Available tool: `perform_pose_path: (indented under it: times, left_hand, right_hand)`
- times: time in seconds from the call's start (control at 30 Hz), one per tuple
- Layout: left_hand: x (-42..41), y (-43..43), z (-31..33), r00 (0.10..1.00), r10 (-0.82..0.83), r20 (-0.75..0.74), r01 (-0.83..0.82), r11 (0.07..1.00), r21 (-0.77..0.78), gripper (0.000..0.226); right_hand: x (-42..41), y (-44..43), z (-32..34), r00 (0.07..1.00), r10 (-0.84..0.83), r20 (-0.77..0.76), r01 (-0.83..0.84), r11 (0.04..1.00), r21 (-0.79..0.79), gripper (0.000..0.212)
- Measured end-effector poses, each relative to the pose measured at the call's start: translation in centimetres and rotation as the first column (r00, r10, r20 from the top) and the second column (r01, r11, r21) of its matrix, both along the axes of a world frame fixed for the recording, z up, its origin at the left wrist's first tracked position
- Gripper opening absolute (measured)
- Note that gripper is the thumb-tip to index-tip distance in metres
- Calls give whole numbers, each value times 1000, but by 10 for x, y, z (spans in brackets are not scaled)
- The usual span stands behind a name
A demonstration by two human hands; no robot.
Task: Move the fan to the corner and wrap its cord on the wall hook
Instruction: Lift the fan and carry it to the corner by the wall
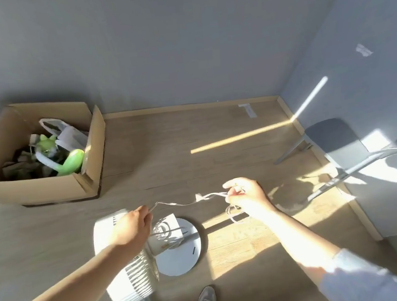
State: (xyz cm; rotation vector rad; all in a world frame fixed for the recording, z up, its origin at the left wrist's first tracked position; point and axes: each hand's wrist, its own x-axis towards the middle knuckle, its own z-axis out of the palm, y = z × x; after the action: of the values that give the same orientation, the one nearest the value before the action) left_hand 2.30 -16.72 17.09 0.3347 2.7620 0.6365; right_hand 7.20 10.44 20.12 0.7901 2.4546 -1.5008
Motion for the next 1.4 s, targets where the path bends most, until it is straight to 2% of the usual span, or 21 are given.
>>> perform_pose_path:
  times: [0.1, 0.2, 0.37, 0.47, 0.57, 0.67, 0.83, 1.0, 1.1, 1.23, 1.27, 1.37, 1.4]
  left_hand:
    - [11, -16, -19, 995, 87, 52, -88, 996, 12, 23]
    - [18, -43, -35, 966, 238, 102, -239, 971, -2, 20]
    - [21, -84, -49, 902, 388, 189, -399, 917, 22, 19]
    - [17, -96, -53, 877, 422, 229, -447, 892, 69, 38]
    - [15, -106, -57, 873, 452, 185, -470, 880, 69, 56]
    - [14, -113, -66, 853, 485, 193, -498, 867, 23, 70]
    - [10, -116, -80, 883, 390, 261, -406, 914, 8, 64]
    - [4, -118, -87, 873, 371, 318, -403, 914, 39, 72]
    - [1, -117, -88, 868, 372, 330, -417, 906, 75, 70]
    - [-3, -116, -85, 877, 344, 335, -401, 908, 118, 67]
    - [-6, -116, -84, 884, 332, 329, -389, 912, 126, 66]
    - [-18, -115, -74, 915, 272, 299, -324, 936, 138, 64]
    - [-23, -114, -70, 926, 244, 289, -292, 947, 135, 63]
  right_hand:
    - [0, -24, -18, 999, -33, 30, 32, 999, 26, 36]
    - [4, -52, -48, 997, 6, 80, -21, 983, 184, 41]
    - [1, -82, -76, 986, 93, 140, -134, 938, 319, 12]
    - [-7, -99, -84, 974, 112, 194, -173, 926, 334, 24]
    - [-16, -111, -100, 966, 125, 225, -206, 902, 380, 32]
    - [-24, -122, -110, 949, 119, 293, -226, 904, 363, 39]
    - [-30, -133, -128, 907, 170, 385, -296, 909, 295, 36]
    - [-36, -138, -143, 900, 91, 427, -174, 971, 161, 49]
    - [-42, -137, -144, 878, 78, 473, -125, 990, 69, 43]
    - [-44, -129, -151, 832, 116, 543, -172, 984, 53, 63]
    - [-44, -127, -152, 834, 116, 540, -172, 984, 53, 62]
    - [-40, -129, -133, 860, 83, 504, -129, 990, 57, 34]
    - [-38, -128, -129, 872, 68, 485, -107, 993, 53, 37]
